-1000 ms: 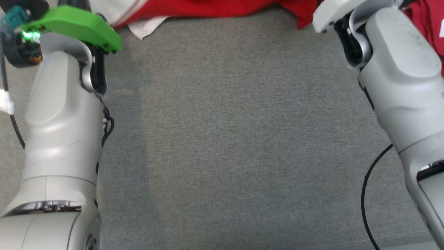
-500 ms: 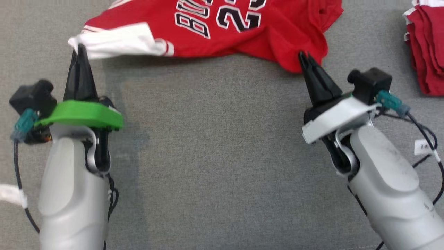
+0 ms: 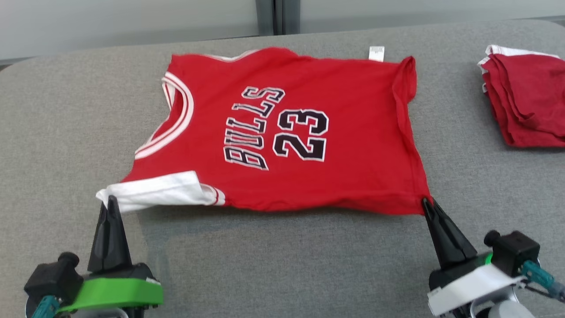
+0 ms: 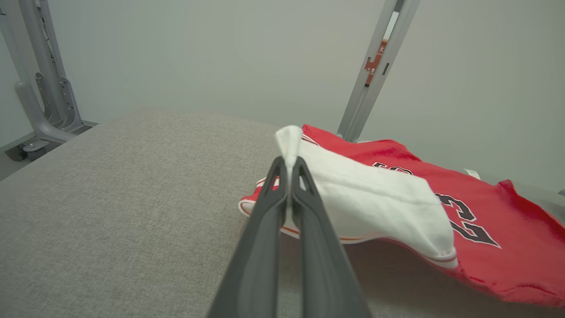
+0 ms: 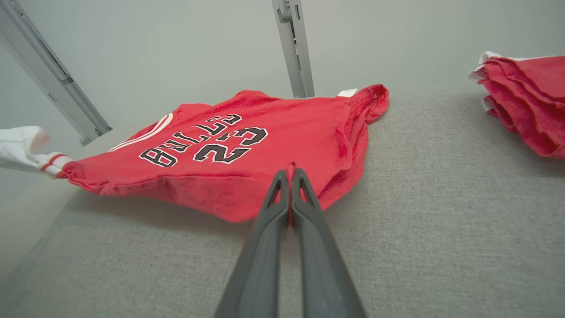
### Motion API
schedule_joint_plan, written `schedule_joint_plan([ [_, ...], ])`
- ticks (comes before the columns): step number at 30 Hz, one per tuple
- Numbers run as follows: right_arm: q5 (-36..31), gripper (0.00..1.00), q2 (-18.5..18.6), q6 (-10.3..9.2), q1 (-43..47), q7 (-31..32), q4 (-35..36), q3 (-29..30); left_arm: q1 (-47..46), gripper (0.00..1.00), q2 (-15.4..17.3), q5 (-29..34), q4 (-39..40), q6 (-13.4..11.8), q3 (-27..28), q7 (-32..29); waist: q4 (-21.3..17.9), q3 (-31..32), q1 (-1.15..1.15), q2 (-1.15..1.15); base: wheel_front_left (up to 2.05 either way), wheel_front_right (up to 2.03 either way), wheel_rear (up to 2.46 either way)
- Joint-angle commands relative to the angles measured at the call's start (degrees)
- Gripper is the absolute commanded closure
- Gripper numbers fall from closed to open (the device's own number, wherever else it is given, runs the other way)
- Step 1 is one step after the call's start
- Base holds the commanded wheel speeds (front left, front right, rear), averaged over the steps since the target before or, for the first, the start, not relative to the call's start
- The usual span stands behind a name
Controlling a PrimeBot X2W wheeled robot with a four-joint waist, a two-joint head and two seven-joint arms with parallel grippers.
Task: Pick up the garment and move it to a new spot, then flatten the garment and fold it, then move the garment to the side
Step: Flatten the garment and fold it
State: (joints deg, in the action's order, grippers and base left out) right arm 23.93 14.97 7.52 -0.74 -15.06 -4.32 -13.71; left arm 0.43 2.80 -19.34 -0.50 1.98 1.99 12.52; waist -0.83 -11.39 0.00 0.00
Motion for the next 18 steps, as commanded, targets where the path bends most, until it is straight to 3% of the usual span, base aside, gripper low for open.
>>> schedule_joint_plan([
  [1,-0.8,1.0,0.1,-0.07,2.9,-0.1,1.2,0.6,2.8,1.0,0.3,-1.0,2.6,-1.2,-0.5,-1.2,1.5,2.4,0.0,0.0,0.0,0.0,0.0],
  [7,-1.6,1.0,-1.3,-0.07,12.1,2.0,6.1,4.1,9.5,1.0,0.3,-1.5,11.7,-4.2,-2.0,-6.2,1.9,3.4,0.0,0.0,0.0,0.0,0.0],
  [11,-1.8,1.0,-1.8,-0.07,14.7,4.0,7.8,5.4,10.3,1.0,1.0,-1.0,14.3,-4.8,-2.4,-8.4,1.2,3.8,0.0,0.0,0.0,0.0,0.0],
  [18,-0.4,1.0,-2.1,-0.07,10.5,7.1,5.8,6.1,2.4,1.0,4.3,-1.4,8.6,-1.7,-4.1,-12.8,-0.3,2.1,0.0,0.0,0.0,0.0,0.0],
])
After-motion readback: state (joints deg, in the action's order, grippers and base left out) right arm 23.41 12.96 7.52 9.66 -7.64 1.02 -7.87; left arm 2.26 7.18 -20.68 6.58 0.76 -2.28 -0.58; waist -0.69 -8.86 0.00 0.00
